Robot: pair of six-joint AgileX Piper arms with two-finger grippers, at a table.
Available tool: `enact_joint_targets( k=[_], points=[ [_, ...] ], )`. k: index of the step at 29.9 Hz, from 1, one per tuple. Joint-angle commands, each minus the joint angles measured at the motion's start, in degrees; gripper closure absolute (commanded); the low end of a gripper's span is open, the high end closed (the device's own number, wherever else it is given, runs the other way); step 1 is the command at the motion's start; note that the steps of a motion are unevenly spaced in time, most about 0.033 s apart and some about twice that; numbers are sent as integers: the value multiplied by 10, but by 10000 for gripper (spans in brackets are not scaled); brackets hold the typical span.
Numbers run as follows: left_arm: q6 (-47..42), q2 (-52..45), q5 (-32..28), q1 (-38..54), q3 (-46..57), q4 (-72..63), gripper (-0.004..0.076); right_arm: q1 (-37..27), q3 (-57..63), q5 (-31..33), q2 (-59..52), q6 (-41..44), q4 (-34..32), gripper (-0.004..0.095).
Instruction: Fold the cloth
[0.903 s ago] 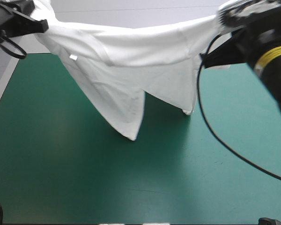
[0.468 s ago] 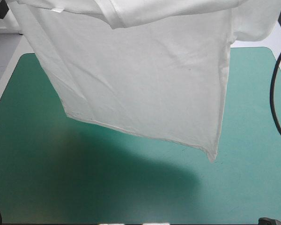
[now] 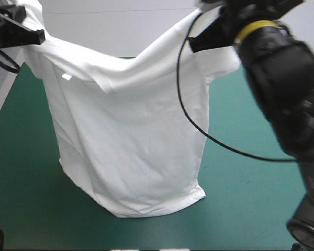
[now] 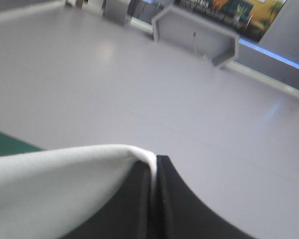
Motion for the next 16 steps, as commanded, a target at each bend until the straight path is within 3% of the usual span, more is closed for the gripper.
enact_joint_targets(
  k=[1, 4, 9, 13, 16],
  points=[
    [1, 6, -81, 1, 63, -3, 734, -107, -7, -2, 48, 14, 61, 926],
    [1, 25, -166, 1, 131, -7, 734, -185, -7, -28, 94, 29, 108, 926],
    [4, 99, -291, 1, 190, -52, 734, -274, -7, -123, 156, 73, 125, 926],
    [24, 168, -342, 1, 190, -95, 734, -310, -7, -149, 198, 72, 185, 926],
    [25, 221, -393, 1, 190, -114, 734, -316, -7, -163, 233, 72, 192, 926]
  ],
)
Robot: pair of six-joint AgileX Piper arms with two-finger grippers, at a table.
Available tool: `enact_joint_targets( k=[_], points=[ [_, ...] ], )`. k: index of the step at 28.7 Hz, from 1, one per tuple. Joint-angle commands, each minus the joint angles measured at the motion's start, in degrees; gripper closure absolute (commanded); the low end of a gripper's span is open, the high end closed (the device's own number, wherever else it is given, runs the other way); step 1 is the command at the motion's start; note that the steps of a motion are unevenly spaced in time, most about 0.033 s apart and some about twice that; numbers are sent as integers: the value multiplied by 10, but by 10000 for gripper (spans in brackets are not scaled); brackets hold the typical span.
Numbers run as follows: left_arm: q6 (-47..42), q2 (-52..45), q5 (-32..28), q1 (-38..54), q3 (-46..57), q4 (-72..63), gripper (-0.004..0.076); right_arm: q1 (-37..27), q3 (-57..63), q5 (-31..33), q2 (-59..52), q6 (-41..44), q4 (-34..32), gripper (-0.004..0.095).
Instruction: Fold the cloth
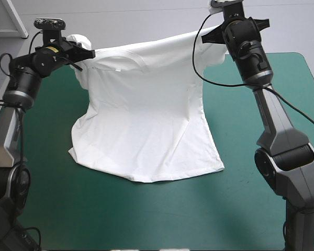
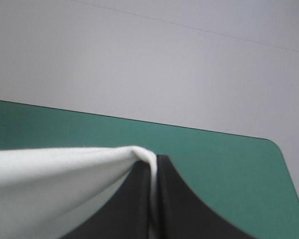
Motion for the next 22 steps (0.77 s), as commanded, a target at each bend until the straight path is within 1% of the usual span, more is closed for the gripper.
enact_joint_targets(
  k=[1, 4, 5, 7, 8, 10, 12, 13, 14, 15, 16, 17, 19, 20, 21, 22],
  points=[
    [5, 17, -106, 1, -15, -25, 734, -9, -16, -56, 4, 2, -13, 926],
    [19, 64, -156, 1, -15, -39, 722, -9, -16, -78, 38, 6, -8, 925],
    [27, 78, -170, 1, -15, -43, 695, -9, -16, -85, 49, 11, -5, 923],
    [28, 100, -189, 1, -15, -44, 598, -11, -16, -103, 68, 25, 4, 877],
    [28, 113, -199, 1, -16, -45, 533, -14, -16, -109, 78, 33, 12, 831],
    [28, 132, -218, 1, -18, -44, 402, -21, -16, -126, 92, 33, 48, 648],
    [28, 145, -219, 1, -27, -35, 277, -29, -16, -136, 102, 33, 69, 395],
    [28, 145, -205, 1, -31, -32, 244, -30, -16, -134, 102, 33, 72, 272],
    [28, 143, -183, 1, -37, -25, 220, -31, -16, -128, 101, 33, 70, 171],
    [28, 136, -154, 1, -43, -19, 215, -31, -16, -113, 96, 33, 67, 98],
    [28, 129, -125, 1, -49, -17, 217, -31, -16, -100, 90, 33, 64, 62],
    [28, 117, -87, 1, -55, -17, 217, -31, -16, -76, 78, 33, 65, 48],
    [28, 92, 7, 1, -68, -17, 218, -29, -16, -36, 59, 29, 75, 66],
    [25, 76, 54, 1, -72, -15, 218, -27, -16, -2, 44, 21, 78, 91],
    [19, 42, 133, 1, -76, -6, 218, -26, -16, 55, 24, 2, 82, 136],
    [12, 26, 169, 1, -76, -4, 218, -24, -16, 88, 11, -7, 86, 160]
  ],
)
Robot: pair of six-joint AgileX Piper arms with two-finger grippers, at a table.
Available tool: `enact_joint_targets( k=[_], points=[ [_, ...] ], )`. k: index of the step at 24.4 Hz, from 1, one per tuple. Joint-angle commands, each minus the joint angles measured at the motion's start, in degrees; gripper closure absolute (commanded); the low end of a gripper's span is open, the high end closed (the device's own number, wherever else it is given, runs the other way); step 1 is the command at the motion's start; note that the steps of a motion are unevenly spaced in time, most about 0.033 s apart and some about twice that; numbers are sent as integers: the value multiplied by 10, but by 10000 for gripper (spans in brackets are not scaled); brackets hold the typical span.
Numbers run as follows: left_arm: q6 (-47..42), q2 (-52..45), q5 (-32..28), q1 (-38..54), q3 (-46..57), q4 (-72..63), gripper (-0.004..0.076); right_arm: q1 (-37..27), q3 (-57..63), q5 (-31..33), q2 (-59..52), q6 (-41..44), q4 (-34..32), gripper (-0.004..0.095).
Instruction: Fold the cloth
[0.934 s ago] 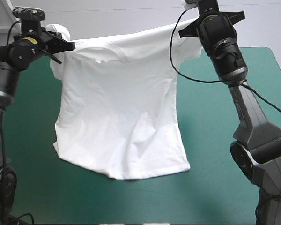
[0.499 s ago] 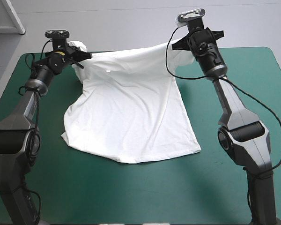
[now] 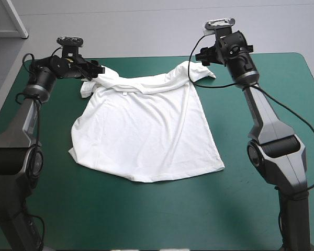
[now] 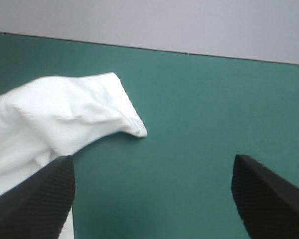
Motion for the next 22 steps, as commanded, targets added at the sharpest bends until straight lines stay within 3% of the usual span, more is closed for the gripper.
enact_joint_targets(
  k=[1, 5, 8, 10, 15, 19, 22],
  points=[
    [-21, -97, 109, 0, -25, 3, 218, 1, -17, 78, -89, -33, 0, 179],
    [-67, -147, 243, 0, -23, 73, 227, 1, 24, 78, -172, -65, 122, 260],
    [-82, -164, 324, 0, -20, 109, 257, 6, 99, 78, -232, -65, 174, 265],
    [-84, -173, 346, 0, -10, 119, 272, 14, 164, 78, -273, -65, 179, 265],
    [-104, -270, 312, 1, 181, 123, 285, 53, 490, 70, -447, -56, 166, 265],
    [-117, -319, 226, 1, 326, 122, 285, 57, 632, 45, -516, -42, 169, 265],
    [-124, -323, 193, 1, 392, 123, 285, 57, 689, 51, -550, -42, 169, 265]
  ],
)
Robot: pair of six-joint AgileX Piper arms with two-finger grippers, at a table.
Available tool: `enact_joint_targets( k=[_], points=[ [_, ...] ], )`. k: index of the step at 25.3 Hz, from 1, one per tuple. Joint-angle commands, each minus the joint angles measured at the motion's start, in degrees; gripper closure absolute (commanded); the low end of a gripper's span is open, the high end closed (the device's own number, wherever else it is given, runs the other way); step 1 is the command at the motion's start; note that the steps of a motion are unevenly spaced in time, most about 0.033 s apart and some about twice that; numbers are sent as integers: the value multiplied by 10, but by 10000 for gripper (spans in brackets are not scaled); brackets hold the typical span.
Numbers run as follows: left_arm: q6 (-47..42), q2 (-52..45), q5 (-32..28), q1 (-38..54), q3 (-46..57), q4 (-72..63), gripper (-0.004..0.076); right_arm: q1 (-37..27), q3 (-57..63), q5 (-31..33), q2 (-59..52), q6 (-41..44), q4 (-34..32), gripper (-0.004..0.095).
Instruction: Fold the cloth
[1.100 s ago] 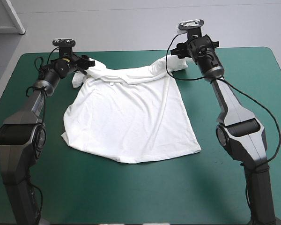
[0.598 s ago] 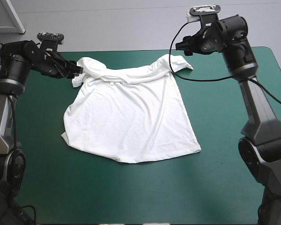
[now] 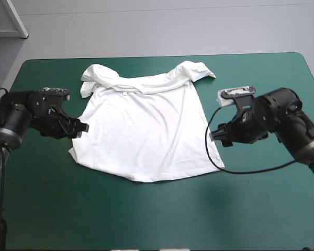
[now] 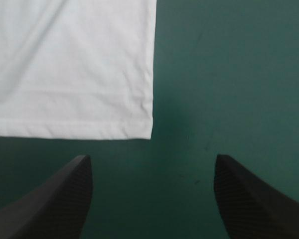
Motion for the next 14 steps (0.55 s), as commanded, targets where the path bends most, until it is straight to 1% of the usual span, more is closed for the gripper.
enact_joint_targets(
  k=[1, 4, 5, 10, 14],
  points=[
    [-20, -20, -72, 0, 68, -3, 285, 1, 51, -15, -58, 2, -3, 265],
    [-24, 4, -163, 0, 128, -4, 285, 1, 89, -10, -79, 3, -3, 265],
    [-24, 16, -184, 0, 138, -4, 285, 1, 94, -4, -82, 3, -1, 265],
    [-37, 61, -214, 0, 139, -4, 285, 1, 94, 1, -83, 3, 20, 265],
    [-41, 99, -219, 0, 143, -33, 290, 1, 95, -12, -79, 3, 20, 265]
  ],
)
